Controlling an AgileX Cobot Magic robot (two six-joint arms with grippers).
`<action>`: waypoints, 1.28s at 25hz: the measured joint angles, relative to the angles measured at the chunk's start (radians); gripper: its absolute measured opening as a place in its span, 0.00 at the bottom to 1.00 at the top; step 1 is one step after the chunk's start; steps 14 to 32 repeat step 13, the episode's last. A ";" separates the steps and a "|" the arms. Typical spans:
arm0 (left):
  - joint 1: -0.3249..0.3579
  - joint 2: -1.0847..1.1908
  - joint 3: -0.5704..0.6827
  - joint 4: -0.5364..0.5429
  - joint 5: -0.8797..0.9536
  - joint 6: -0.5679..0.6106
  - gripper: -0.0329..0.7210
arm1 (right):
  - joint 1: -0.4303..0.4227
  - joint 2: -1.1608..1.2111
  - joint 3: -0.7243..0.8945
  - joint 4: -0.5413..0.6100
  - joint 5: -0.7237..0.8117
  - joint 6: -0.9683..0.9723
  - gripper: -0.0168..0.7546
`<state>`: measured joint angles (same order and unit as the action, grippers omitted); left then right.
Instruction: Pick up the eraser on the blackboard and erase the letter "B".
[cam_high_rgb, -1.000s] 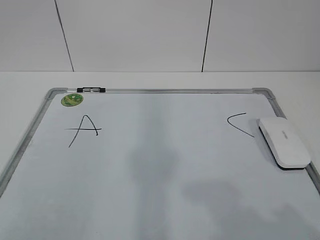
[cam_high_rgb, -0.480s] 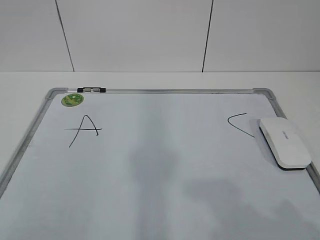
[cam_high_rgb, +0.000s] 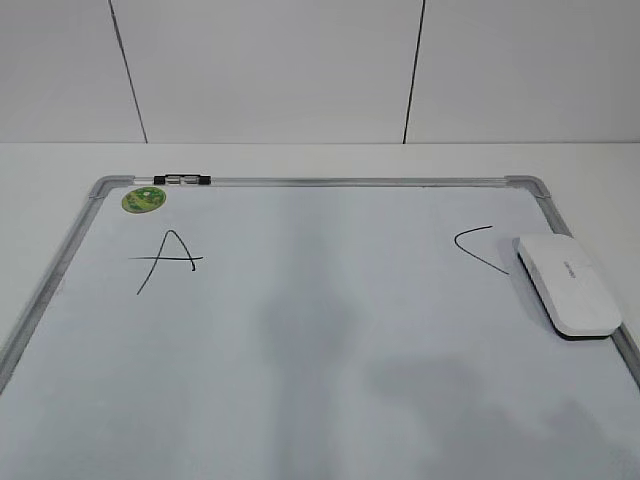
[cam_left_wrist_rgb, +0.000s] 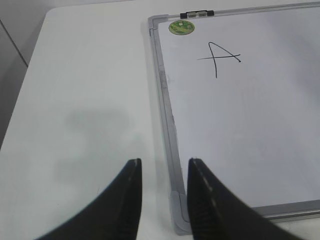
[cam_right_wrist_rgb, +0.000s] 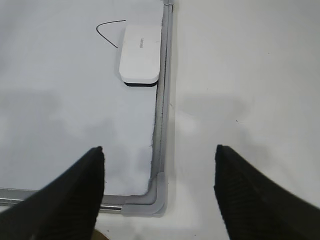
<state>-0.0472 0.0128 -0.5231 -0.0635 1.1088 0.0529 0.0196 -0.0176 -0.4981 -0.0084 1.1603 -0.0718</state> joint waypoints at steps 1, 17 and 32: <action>0.000 0.000 0.000 0.000 0.000 0.000 0.36 | 0.000 0.000 0.000 0.000 0.000 0.000 0.71; 0.000 0.000 0.000 0.000 0.000 0.000 0.36 | 0.000 0.000 0.000 0.000 0.000 0.000 0.71; 0.000 0.000 0.000 0.000 0.000 0.000 0.36 | 0.000 0.000 0.000 0.000 0.000 0.000 0.71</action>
